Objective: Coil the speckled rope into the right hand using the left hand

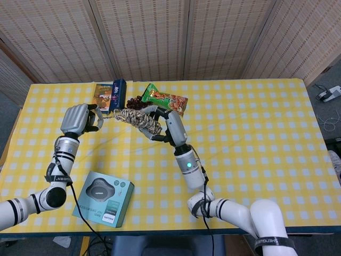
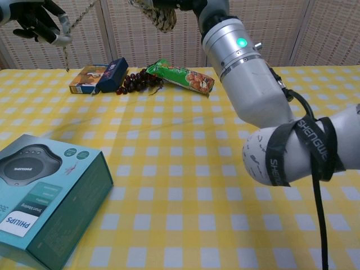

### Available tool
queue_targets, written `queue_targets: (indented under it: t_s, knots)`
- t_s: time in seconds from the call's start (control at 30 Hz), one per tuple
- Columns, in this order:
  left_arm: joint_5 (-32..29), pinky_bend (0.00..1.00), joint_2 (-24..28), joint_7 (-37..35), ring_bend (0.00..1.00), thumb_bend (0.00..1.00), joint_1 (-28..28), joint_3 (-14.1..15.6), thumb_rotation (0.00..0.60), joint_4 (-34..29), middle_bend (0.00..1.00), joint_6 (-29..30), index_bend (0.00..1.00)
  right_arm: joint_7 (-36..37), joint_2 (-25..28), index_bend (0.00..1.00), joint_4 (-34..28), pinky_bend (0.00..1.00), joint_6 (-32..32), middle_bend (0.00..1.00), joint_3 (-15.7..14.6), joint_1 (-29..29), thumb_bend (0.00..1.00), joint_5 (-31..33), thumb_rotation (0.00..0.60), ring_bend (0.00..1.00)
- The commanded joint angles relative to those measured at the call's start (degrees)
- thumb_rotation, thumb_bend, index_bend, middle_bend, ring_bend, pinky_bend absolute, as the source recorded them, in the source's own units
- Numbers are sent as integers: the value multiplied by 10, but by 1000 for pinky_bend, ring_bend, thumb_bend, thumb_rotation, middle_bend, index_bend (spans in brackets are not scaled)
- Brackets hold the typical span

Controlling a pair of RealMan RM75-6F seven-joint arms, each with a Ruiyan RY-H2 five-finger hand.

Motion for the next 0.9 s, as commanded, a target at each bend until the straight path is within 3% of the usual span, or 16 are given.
queue_targets:
  t_s: [0.03, 0.2, 0.3, 0.43, 0.53, 0.67, 0.9]
  knots:
    - [7, 932, 4, 5, 753, 400, 3, 7, 600, 0, 839, 0, 719, -8, 4, 926, -2, 599, -1, 714, 5, -3, 343, 7, 600, 553]
    - [9, 932, 8, 3, 753, 400, 6, 11, 600, 2, 838, -1, 715, -22, 15, 926, -16, 599, -10, 714, 1, -6, 350, 10, 600, 553]
    - [-4, 878, 26, 11, 684, 397, 6, 18, 600, -8, 784, -21, 594, -41, 32, 926, -36, 599, -25, 714, -7, -10, 353, 9, 600, 553]
    - [-38, 627, 65, 35, 405, 369, 1, 32, 600, -32, 448, -54, 242, -82, 66, 926, -76, 599, -52, 714, -15, -20, 362, 17, 600, 553]
    - [-56, 448, 83, 45, 243, 350, -1, 43, 600, -42, 265, -64, 109, -118, 99, 926, -116, 599, -72, 714, -22, -30, 366, 24, 600, 553]
    - [-67, 361, 94, 48, 196, 344, 0, 54, 600, -44, 205, -68, 67, -155, 135, 926, -158, 599, -85, 714, -31, -45, 372, 28, 600, 553]
    - [-22, 355, 88, 45, 194, 339, 19, 70, 600, -30, 200, -11, 97, -199, 192, 926, -221, 599, -92, 714, -54, -80, 382, 30, 600, 553]
